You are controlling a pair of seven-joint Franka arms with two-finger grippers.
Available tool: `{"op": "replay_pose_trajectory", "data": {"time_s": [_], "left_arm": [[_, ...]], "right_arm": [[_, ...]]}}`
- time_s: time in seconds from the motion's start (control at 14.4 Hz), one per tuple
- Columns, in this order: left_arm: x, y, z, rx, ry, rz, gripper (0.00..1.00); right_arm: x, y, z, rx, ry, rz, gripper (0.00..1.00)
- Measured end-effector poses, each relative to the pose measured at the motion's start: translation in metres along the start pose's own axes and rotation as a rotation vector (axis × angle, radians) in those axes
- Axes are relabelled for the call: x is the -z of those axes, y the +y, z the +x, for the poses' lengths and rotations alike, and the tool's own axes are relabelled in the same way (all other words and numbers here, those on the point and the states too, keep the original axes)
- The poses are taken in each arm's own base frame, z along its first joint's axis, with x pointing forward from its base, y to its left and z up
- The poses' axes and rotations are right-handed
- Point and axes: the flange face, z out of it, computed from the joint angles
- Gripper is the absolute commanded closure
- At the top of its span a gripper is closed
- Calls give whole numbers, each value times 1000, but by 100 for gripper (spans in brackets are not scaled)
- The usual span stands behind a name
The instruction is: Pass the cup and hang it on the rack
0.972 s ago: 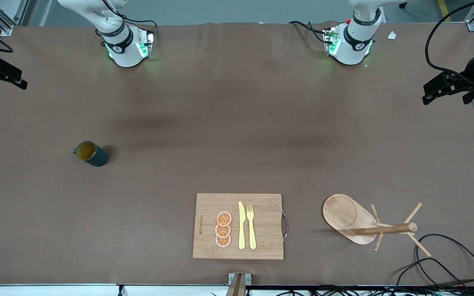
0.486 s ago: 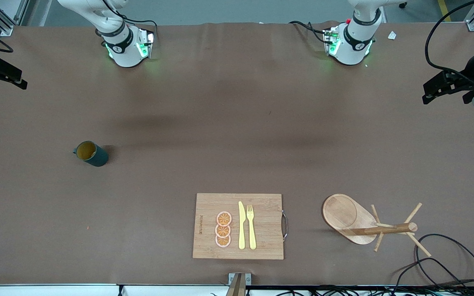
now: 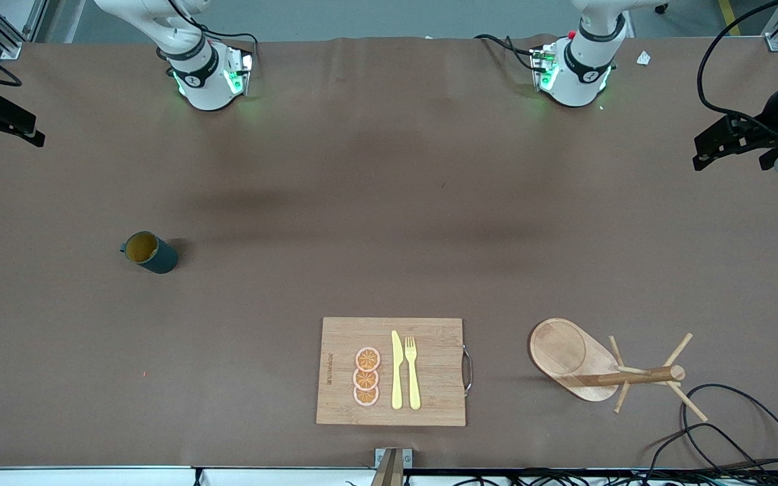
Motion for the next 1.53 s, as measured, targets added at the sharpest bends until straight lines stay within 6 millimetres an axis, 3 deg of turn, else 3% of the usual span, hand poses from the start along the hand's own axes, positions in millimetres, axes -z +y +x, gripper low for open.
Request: {"op": "replay_pose_trajectory", "data": {"time_s": [0.97, 1.53], "left_arm": [[-2, -2, 1, 3, -2, -1, 0], [-10, -5, 14, 7, 22, -7, 0]], "right_arm": [[0, 1, 0, -2, 0, 0, 0], [1, 2, 0, -9, 2, 0, 0]]}}
